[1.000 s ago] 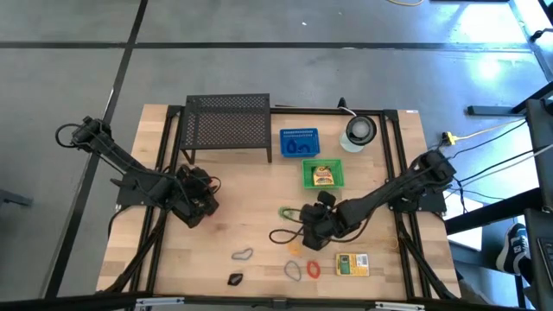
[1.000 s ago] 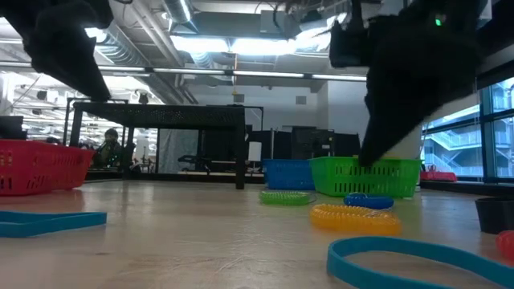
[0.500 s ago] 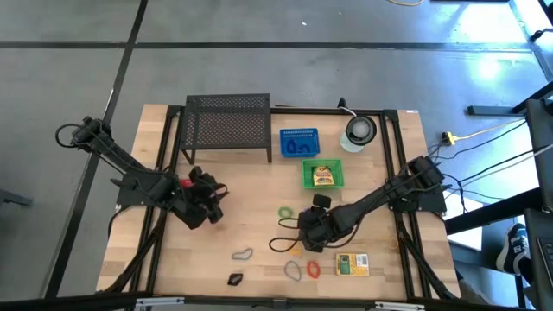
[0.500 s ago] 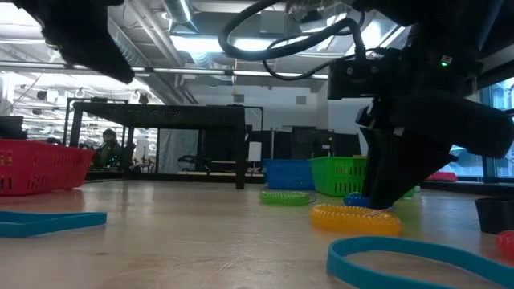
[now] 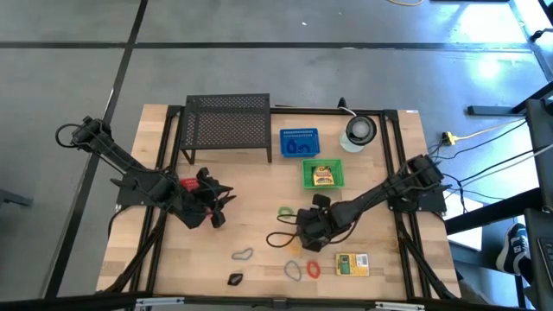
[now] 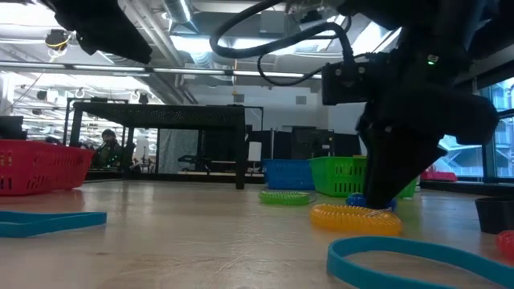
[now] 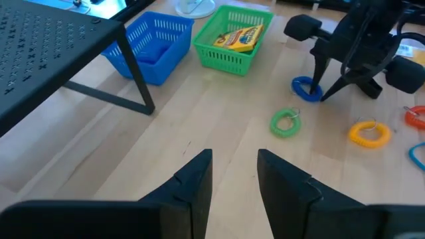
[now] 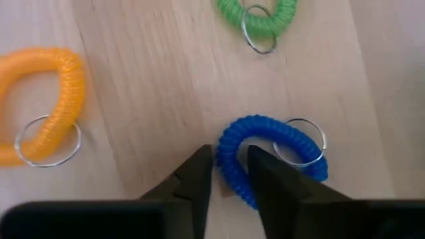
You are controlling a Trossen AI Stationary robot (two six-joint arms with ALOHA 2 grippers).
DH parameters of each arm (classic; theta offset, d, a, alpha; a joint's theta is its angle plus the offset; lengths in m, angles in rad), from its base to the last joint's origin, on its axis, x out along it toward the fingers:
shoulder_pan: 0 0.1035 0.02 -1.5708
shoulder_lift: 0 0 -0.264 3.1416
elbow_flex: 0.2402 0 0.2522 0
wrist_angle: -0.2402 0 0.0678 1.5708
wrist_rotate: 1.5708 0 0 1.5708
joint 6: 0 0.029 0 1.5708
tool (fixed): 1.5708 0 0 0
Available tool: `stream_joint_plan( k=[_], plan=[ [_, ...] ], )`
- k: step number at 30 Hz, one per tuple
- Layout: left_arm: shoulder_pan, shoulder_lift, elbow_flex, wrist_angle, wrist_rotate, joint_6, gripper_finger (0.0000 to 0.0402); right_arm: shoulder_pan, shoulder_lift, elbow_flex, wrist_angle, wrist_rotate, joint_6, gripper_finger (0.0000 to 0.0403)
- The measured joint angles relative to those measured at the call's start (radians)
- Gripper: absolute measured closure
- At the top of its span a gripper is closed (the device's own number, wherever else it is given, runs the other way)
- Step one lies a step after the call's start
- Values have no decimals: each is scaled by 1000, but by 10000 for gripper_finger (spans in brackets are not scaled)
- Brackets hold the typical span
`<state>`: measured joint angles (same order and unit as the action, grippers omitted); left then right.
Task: Pick & Place Office Desk Supplies
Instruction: Put the blue spring keychain into the blue basket
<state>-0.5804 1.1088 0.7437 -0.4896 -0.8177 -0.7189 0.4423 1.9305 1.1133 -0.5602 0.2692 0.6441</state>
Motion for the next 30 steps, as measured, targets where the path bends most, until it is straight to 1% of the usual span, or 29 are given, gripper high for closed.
stream_joint_plan(
  k=[4, 6, 8, 12, 15, 21, 25, 27, 30],
  plan=[
    [0, 0, 0, 0, 0, 0, 288, -12, 0, 0, 9, -16, 0, 367],
    [0, 0, 0, 0, 0, 0, 288, -22, -1, 0, 16, -38, 0, 388],
    [0, 0, 0, 0, 0, 0, 288, -26, -2, 0, 21, -53, 3, 391],
    [0, 0, 0, 0, 0, 0, 288, -26, -4, 16, 13, -34, -1, 378],
    [0, 0, 0, 1, -3, 0, 288, -27, -13, 40, 7, -30, -45, 376],
    [0, 0, 4, 32, -12, 27, 294, -28, -92, 84, 20, 62, -97, 382],
    [0, 0, 4, 65, -12, 58, 299, -26, -155, 119, 47, 176, -104, 382],
    [0, 0, 4, 77, -10, 69, 301, -24, -188, 129, 91, 237, -107, 382],
    [0, 0, 4, 76, -7, 71, 304, -21, -230, 130, 212, 319, -146, 381]
  ],
)
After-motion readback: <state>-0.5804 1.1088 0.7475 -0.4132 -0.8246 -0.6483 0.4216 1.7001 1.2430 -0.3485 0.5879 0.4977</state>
